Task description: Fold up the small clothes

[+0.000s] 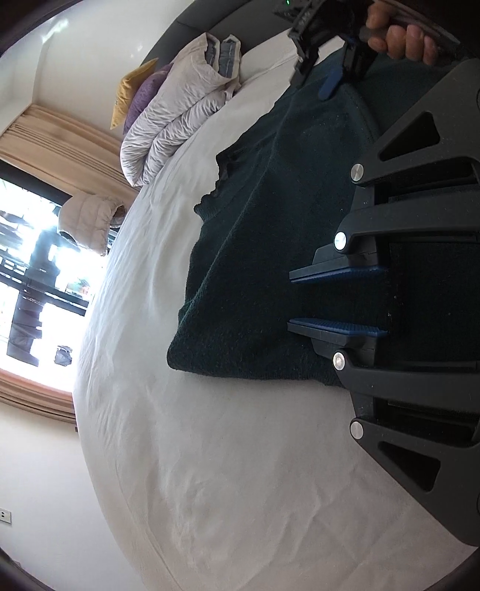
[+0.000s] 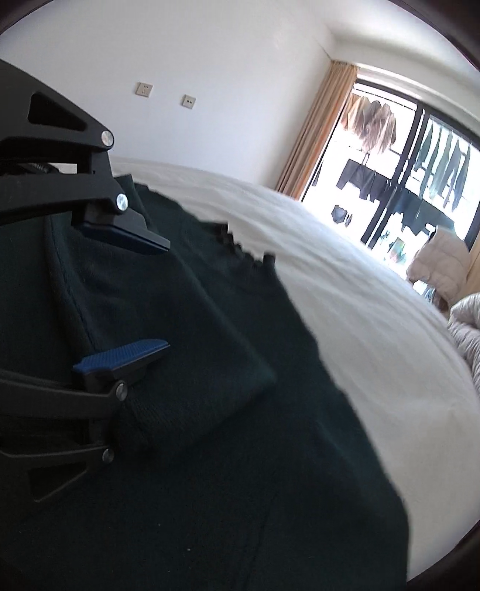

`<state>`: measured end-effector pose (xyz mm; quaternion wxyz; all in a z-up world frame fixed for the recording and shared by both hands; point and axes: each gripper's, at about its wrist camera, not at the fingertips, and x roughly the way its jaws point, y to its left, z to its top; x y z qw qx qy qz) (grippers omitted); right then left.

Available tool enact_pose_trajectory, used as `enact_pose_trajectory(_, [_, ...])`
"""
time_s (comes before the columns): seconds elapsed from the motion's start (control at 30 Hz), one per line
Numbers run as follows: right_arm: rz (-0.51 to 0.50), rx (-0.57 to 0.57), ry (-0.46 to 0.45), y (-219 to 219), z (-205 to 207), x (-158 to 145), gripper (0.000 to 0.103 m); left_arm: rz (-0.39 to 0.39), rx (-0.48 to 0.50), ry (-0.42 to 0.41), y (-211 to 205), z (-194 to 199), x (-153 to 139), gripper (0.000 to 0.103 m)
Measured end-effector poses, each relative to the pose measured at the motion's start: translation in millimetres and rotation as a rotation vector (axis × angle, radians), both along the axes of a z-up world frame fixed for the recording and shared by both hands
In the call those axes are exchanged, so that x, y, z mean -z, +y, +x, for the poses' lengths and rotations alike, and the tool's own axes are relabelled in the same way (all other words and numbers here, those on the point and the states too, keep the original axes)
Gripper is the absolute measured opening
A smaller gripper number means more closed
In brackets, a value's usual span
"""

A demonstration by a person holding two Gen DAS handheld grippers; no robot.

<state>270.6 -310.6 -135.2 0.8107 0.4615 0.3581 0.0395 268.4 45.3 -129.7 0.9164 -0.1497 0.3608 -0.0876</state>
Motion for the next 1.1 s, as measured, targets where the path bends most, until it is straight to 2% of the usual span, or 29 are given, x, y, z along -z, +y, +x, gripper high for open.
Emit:
enact_pose_trajectory(0.03, [0.021, 0.021, 0.008, -14, -5, 4, 0.0, 0.002, -0.001, 0.0, -1, 0, 0, 0.019])
enact_pose_trajectory(0.1, [0.044, 0.1, -0.011, -50, -27, 5, 0.0, 0.009, 0.0, -0.001, -1, 0, 0, 0.019])
enact_pose_trajectory(0.17, [-0.013, 0.221, 0.015, -90, -59, -6, 0.003, 0.008, 0.001, -0.001, -1, 0, 0, 0.019])
enact_pose_trajectory(0.23, [-0.001, 0.325, -0.044, -137, -106, -23, 0.027, 0.007, 0.001, -0.001, 0, -1, 0, 0.019])
enact_pose_trajectory(0.27, [-0.005, 0.389, -0.085, -159, -132, -33, 0.052, 0.006, 0.001, -0.001, 0, 0, 0, 0.019])
enact_pose_trajectory(0.3, [-0.018, 0.465, -0.118, -183, -161, -41, 0.066, 0.006, 0.001, -0.001, -1, -1, 0, 0.019])
enact_pose_trajectory(0.33, [-0.023, 0.534, -0.128, -206, -187, -45, 0.068, 0.007, 0.001, -0.001, -1, 0, 0, 0.019])
enact_pose_trajectory(0.4, [0.053, 0.64, -0.136, -255, -236, -42, 0.068, 0.006, 0.001, -0.001, -1, 0, 0, 0.019])
enact_pose_trajectory(0.47, [0.118, 0.722, -0.106, -291, -273, -31, 0.068, 0.009, 0.001, -0.001, -1, 0, 0, 0.019])
enact_pose_trajectory(0.57, [0.209, 0.78, -0.078, -326, -308, -7, 0.068, 0.018, 0.0, 0.0, -3, 1, 0, 0.019])
enact_pose_trajectory(0.6, [0.236, 0.787, -0.066, -333, -312, 2, 0.062, 0.021, -0.001, 0.001, -3, 2, 0, 0.019])
enact_pose_trajectory(0.7, [0.274, 0.791, -0.076, -338, -305, 16, 0.046, 0.032, -0.002, 0.003, -6, 3, 0, 0.019])
enact_pose_trajectory(0.97, [0.278, 0.786, -0.12, -355, -261, 19, 0.044, 0.038, -0.004, 0.004, -8, 5, 1, 0.019])
enact_pose_trajectory(1.03, [0.277, 0.806, -0.124, -359, -258, 21, 0.031, 0.037, -0.004, 0.003, -8, 5, 1, 0.019])
enact_pose_trajectory(1.1, [0.266, 0.811, -0.117, -360, -255, 20, 0.027, 0.036, -0.003, 0.003, -8, 5, 1, 0.019])
